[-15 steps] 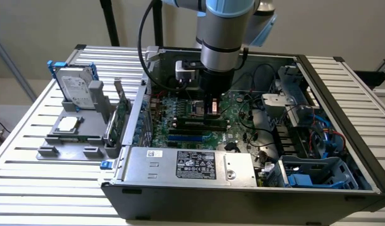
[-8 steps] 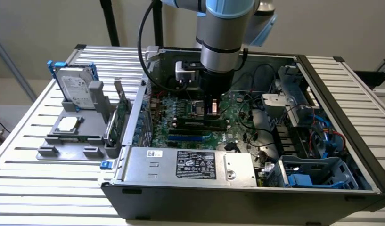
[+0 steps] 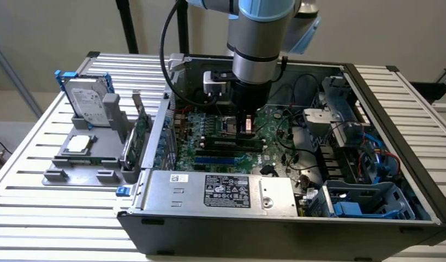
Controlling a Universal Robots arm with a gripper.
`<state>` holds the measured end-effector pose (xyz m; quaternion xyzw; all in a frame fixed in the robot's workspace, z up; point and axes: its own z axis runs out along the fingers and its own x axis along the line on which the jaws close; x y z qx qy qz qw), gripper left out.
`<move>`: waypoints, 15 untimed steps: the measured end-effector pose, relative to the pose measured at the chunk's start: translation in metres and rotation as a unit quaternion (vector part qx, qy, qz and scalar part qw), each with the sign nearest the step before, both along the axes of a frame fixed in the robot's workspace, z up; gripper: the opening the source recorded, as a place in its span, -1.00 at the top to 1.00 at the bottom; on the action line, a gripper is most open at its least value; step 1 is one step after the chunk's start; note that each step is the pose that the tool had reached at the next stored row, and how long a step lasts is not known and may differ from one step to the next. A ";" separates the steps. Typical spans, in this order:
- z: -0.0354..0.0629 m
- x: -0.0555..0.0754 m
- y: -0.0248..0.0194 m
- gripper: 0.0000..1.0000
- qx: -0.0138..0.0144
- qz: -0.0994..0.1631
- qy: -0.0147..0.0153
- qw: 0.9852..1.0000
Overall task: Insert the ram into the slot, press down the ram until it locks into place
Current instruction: 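Insert the ram into the slot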
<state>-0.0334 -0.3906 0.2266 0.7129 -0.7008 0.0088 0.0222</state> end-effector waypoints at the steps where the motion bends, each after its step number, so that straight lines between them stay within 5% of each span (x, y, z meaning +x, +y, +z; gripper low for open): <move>1: 0.0000 0.000 0.0000 0.74 0.000 0.000 0.000 1.000; 15: -0.0015 0.000 0.0000 0.70 0.000 0.000 0.000 1.000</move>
